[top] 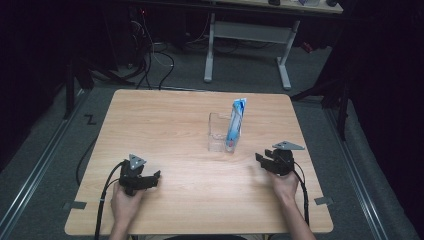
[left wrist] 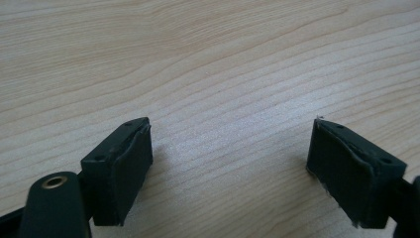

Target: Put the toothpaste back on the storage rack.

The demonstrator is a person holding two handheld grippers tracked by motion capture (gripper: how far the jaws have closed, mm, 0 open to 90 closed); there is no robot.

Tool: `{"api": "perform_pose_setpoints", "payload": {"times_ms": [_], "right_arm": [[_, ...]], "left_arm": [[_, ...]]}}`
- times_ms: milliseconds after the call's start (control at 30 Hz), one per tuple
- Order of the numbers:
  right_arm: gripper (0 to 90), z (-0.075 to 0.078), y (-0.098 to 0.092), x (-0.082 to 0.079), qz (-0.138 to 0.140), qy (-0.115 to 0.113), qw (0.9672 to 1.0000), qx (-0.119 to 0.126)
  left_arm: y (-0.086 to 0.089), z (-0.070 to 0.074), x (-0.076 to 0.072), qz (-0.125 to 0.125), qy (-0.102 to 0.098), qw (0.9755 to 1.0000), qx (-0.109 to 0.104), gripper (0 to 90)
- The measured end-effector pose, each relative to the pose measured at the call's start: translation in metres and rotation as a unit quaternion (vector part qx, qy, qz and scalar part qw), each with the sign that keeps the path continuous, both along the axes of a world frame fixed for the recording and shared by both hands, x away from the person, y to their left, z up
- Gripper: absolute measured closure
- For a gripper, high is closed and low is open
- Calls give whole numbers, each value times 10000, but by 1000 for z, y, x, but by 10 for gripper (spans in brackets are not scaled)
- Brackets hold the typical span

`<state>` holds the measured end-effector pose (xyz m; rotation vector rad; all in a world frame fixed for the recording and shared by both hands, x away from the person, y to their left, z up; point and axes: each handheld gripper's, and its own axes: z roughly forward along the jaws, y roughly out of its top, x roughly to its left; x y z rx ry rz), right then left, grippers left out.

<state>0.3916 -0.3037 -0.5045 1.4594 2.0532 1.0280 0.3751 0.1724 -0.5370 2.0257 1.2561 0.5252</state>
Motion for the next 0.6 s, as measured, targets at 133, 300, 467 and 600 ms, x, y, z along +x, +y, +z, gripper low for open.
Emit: {"api": "perform_pose_setpoints", "payload": {"times_ms": [133,300,467,600], "right_arm": [[520,-3,1,2,-23,24,10000,-60],[519,-5,1,3,-19,43,10000,-83],[509,-11,3,7,-17,163,9997,-170],[506,-13,5,7,9,222,9996,-186]], "left_arm": [[0,0,0,0,0,10000,0,181],[0,0,0,0,0,10000,1,181],[0,0,0,-1,0,10000,0,181],[0,0,0,0,0,10000,1,181]]}}
